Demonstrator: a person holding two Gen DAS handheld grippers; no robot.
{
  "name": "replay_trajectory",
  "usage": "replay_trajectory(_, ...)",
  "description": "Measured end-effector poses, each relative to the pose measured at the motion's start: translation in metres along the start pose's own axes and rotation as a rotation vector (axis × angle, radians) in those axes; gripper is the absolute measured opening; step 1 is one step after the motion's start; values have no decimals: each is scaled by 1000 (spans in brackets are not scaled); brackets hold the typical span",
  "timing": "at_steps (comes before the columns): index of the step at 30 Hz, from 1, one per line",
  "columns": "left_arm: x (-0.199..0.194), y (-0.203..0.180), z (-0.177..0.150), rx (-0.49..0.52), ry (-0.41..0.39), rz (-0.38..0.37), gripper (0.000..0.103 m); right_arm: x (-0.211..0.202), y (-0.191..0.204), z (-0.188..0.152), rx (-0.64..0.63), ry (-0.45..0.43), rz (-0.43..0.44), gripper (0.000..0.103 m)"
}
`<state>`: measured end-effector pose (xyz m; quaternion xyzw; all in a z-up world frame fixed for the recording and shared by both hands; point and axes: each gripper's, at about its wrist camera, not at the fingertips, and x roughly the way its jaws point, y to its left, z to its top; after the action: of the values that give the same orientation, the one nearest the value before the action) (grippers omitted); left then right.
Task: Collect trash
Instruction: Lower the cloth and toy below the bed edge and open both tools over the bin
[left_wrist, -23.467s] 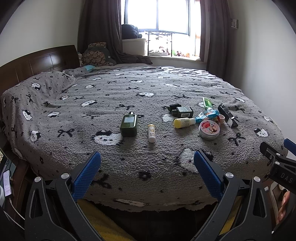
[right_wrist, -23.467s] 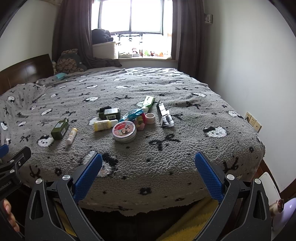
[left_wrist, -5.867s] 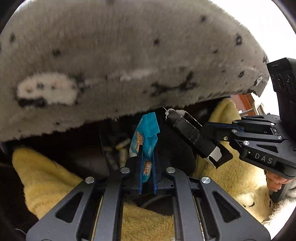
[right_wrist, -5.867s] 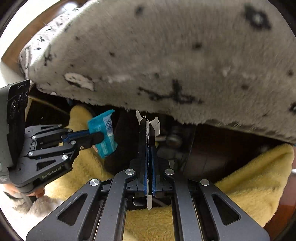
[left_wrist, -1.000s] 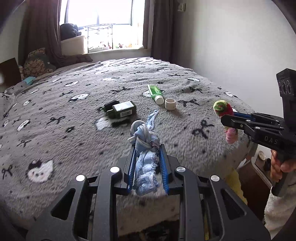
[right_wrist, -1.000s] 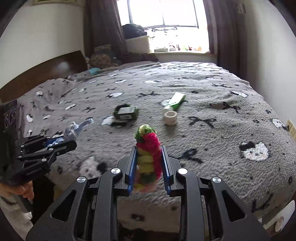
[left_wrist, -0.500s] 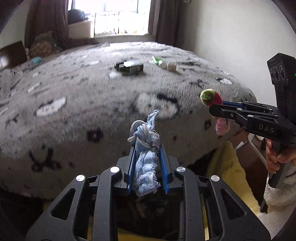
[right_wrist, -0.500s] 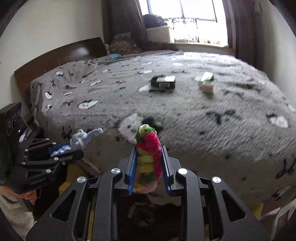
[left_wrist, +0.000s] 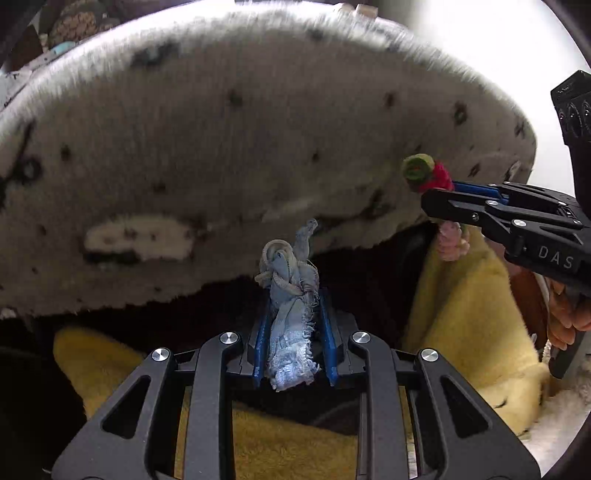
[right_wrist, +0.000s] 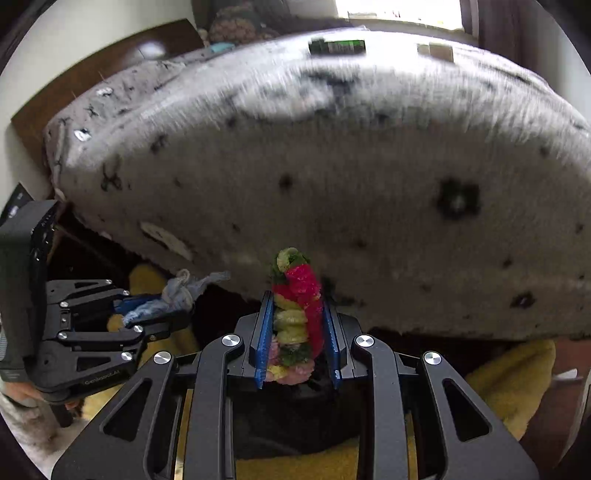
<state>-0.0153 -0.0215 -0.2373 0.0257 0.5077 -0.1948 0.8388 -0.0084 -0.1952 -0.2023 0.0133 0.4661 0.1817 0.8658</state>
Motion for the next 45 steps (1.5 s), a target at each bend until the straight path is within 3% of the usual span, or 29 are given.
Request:
replay_trajectory(10,54,5,-17,-49,130,-11,24,44,-3,-19,21,120,-27,26)
replay_trajectory(16,80,6,-29,-84,205,-43,24,66,-9,-29,83,189,17,26)
replay_trajectory(29,94,3,-29,-90,216,-54,28,82,-4,-32,104,228,38,29)
replay_trajectory(30,93,4,-29,-93,214,-52,30,83,-4,-31,105,230,34,31)
replay_trajectory(33,83,14,-27,-101,200,-40,40,82,-4,-30,112,224,19,52)
replay_trajectory(36,72,15,-21,-98,174,-6,57,76,-11,-30,121,219,7,57)
replay_trajectory(38,60,17,-17,-94,140,16,72,69,-17,-28,137,209,-2,64)
replay_trajectory(41,41,19,-11,-91,91,48,86,53,-29,-23,154,175,-31,79)
replay_trajectory(43,28,22,-6,-88,68,63,92,41,-36,-17,161,143,-56,92)
replay_trajectory(45,17,22,0,-88,51,71,94,25,-44,-10,161,108,-78,97)
